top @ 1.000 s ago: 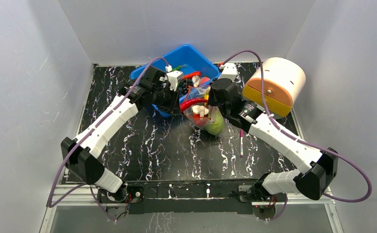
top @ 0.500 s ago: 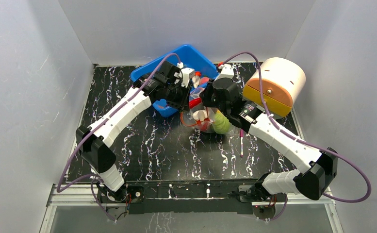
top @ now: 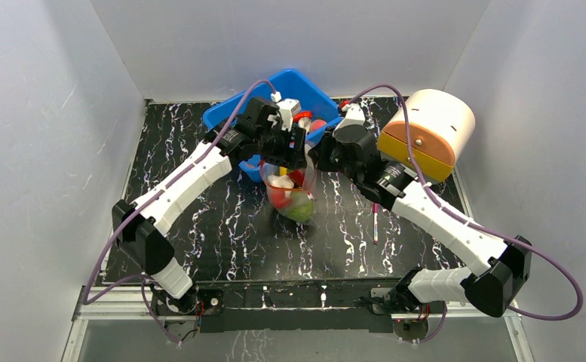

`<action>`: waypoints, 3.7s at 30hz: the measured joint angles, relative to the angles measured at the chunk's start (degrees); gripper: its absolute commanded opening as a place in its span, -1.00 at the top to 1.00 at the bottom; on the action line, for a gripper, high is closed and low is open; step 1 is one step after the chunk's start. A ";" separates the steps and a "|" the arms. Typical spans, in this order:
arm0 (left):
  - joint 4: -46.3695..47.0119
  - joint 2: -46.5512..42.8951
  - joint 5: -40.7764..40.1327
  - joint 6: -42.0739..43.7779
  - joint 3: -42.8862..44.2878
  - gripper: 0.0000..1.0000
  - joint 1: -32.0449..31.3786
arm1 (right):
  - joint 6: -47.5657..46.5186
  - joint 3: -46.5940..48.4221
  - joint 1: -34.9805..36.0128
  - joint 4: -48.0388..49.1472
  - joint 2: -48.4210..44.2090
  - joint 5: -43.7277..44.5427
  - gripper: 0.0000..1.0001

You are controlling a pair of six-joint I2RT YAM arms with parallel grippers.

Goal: Place the food in the zip-top bag and seal the zipper
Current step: Place the fake vegetable in the zipper food storage bag, then zip the zipper food storage bag at the center of the board.

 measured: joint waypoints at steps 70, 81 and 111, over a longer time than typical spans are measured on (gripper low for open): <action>25.49 -30.42 31.23 29.62 -44.57 1.00 -0.11 | -4.66 -5.68 0.09 6.75 -1.90 -26.27 -0.03; 30.77 -34.82 28.72 24.70 -44.57 1.00 -0.11 | -24.87 -31.12 0.09 19.85 -31.41 -28.17 -0.21; 37.70 -35.85 27.63 17.84 -44.65 1.00 -0.11 | -36.76 -44.24 0.37 41.07 -29.97 -37.31 0.53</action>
